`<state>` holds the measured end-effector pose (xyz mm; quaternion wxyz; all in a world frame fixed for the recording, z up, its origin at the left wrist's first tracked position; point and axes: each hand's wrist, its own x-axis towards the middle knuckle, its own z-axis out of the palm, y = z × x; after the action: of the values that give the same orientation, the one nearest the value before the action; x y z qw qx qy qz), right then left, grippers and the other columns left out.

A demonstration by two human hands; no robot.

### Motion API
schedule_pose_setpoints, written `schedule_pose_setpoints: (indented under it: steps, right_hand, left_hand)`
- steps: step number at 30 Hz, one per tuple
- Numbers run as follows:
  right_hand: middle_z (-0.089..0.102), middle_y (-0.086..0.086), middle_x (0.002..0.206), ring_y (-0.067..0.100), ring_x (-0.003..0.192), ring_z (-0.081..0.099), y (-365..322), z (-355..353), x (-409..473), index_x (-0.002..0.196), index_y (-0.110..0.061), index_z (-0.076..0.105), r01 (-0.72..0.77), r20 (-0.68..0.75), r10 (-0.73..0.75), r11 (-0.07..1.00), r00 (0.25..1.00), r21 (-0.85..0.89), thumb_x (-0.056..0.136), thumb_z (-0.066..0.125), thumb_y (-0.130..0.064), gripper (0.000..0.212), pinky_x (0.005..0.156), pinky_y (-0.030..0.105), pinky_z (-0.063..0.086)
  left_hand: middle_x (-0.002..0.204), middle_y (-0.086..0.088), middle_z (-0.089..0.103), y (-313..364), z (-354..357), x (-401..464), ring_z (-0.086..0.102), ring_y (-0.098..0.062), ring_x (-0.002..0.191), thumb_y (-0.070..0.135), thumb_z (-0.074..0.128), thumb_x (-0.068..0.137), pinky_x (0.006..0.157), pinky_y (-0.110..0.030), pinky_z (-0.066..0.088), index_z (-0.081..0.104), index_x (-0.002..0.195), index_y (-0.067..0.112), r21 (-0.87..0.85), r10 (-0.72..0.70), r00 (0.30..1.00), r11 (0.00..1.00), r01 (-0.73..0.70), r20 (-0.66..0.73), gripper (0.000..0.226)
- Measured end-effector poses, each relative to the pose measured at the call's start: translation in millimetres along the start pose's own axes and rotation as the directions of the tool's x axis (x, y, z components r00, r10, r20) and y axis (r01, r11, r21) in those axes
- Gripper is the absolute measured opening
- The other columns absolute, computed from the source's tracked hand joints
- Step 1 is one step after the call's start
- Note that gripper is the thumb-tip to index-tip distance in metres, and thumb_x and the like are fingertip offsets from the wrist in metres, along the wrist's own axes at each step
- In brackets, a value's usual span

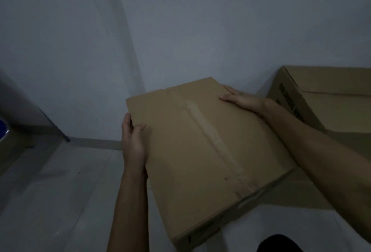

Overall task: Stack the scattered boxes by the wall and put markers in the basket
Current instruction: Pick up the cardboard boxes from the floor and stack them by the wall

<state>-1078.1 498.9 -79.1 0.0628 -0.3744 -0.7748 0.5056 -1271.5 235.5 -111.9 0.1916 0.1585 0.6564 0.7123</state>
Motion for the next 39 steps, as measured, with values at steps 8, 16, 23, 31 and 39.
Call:
schedule_pose_setpoints:
  steps: [8,16,23,31,39]
  right_hand:
    - [0.052,0.004,0.144,0.022,0.129,0.050,-3.7,0.2,10.1,0.149,-0.037,0.038,-0.010,-0.246,-0.099,0.913,0.964,-0.407,0.089,0.048,-0.069,0.069,0.103,0.032,0.035]
    - [0.043,0.012,0.146,0.036,0.132,0.040,-21.4,64.9,-72.1,0.145,-0.035,0.041,-0.241,-0.600,-0.184,0.795,0.779,-0.556,0.093,0.042,-0.060,0.058,0.109,0.050,0.030]
    - [0.046,0.001,0.143,0.030,0.133,0.035,-1.7,151.1,-148.4,0.127,-0.038,0.058,-0.446,-0.825,-0.063,0.816,0.562,-0.367,0.086,0.044,-0.064,0.051,0.112,0.068,0.006]
    - [0.044,-0.007,0.148,0.027,0.137,0.036,13.6,90.0,-124.0,0.129,-0.048,0.056,-0.318,-0.658,-0.145,0.786,0.739,-0.531,0.082,0.046,-0.074,0.055,0.111,0.062,0.017]
    - [0.070,-0.002,0.118,0.025,0.116,0.058,23.1,52.8,-116.2,0.111,-0.030,0.072,-0.186,-0.783,-0.263,0.883,0.564,-0.431,0.095,0.049,-0.051,0.035,0.105,0.044,0.033]
  left_hand:
    - [0.147,0.005,0.045,-25.9,3.8,-2.1,0.049,-0.004,0.129,0.001,0.044,0.094,0.110,-0.030,0.041,0.040,0.148,0.018,-0.012,0.143,0.989,0.990,-0.143,-0.048,0.057]
    - [0.140,-0.001,0.055,-22.9,6.7,2.8,0.050,-0.015,0.129,0.012,0.045,0.097,0.111,-0.031,0.038,0.056,0.134,0.015,0.095,0.207,0.976,0.975,-0.200,-0.065,0.040]
    - [0.148,0.003,0.048,-24.0,3.0,4.8,0.041,-0.018,0.137,0.023,0.042,0.097,0.115,-0.041,0.030,0.065,0.122,0.020,0.267,0.222,0.975,0.941,-0.206,-0.031,0.034]
    - [0.152,-0.001,0.043,-33.0,2.6,-41.8,0.013,-0.028,0.150,0.038,0.035,0.086,0.120,-0.054,-0.001,0.066,0.121,0.023,0.579,0.508,0.836,0.626,-0.523,0.206,0.049]
    - [0.123,0.006,0.068,-44.0,37.2,-57.1,0.051,-0.025,0.125,0.052,0.032,0.090,0.115,-0.057,0.018,0.073,0.113,0.024,0.500,0.644,0.597,0.359,-0.788,0.478,0.055]
